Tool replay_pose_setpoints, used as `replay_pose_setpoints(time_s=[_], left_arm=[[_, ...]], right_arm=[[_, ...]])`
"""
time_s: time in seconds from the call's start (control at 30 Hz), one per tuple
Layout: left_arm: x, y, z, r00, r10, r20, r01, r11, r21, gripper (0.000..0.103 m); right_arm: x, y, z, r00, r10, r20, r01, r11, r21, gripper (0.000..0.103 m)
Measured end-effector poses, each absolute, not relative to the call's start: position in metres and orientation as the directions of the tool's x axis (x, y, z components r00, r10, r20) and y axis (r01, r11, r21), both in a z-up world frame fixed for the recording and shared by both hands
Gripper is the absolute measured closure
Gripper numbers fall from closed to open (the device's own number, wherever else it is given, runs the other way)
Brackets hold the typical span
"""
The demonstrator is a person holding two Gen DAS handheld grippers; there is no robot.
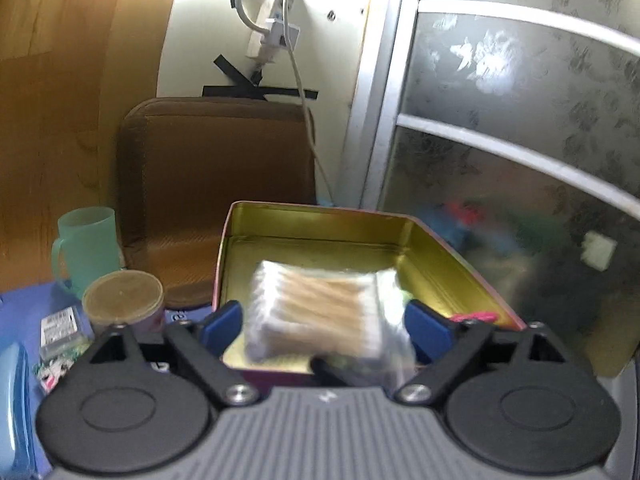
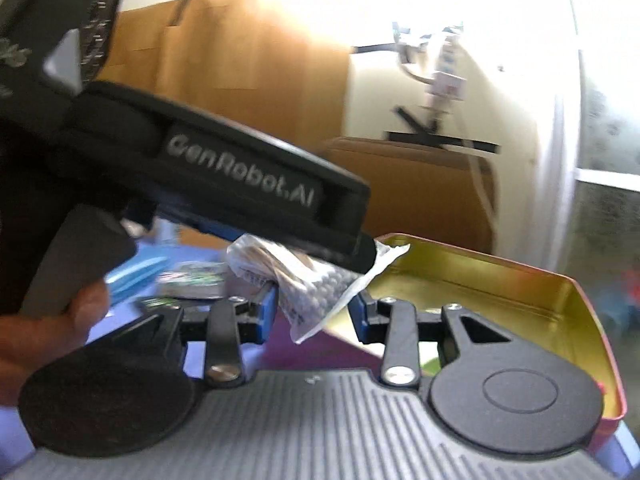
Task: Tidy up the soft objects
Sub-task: 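Carry the cotton-swab bag over the pink tin and release it, then move the right gripper back to the blue plastic case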
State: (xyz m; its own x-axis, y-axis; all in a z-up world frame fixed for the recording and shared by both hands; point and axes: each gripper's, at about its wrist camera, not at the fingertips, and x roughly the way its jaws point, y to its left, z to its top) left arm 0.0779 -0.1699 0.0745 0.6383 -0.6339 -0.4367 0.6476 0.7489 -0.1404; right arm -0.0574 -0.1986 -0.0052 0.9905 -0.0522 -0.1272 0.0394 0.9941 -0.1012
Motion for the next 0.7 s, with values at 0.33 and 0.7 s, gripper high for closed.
replay_pose_setpoints(time_s=[0.33,0.7], left_arm=[[0.069,-0.123,0.061,0.698,-0.563,-0.443,0.562,0.814,-0.148,0.003],[0.050,-0.038,0.031,0.760,-0.413,-0.501,0.405,0.905,-0.132,0.003]], right_arm=[[-0.027,-0.237,-0.020,0.948,-0.232,-0.216,0.247,0.968,0.046,0.060],[-0.036,-0.202,-0.017,0.977,-0.140,-0.159,0.149,0.988,0.046,0.060]])
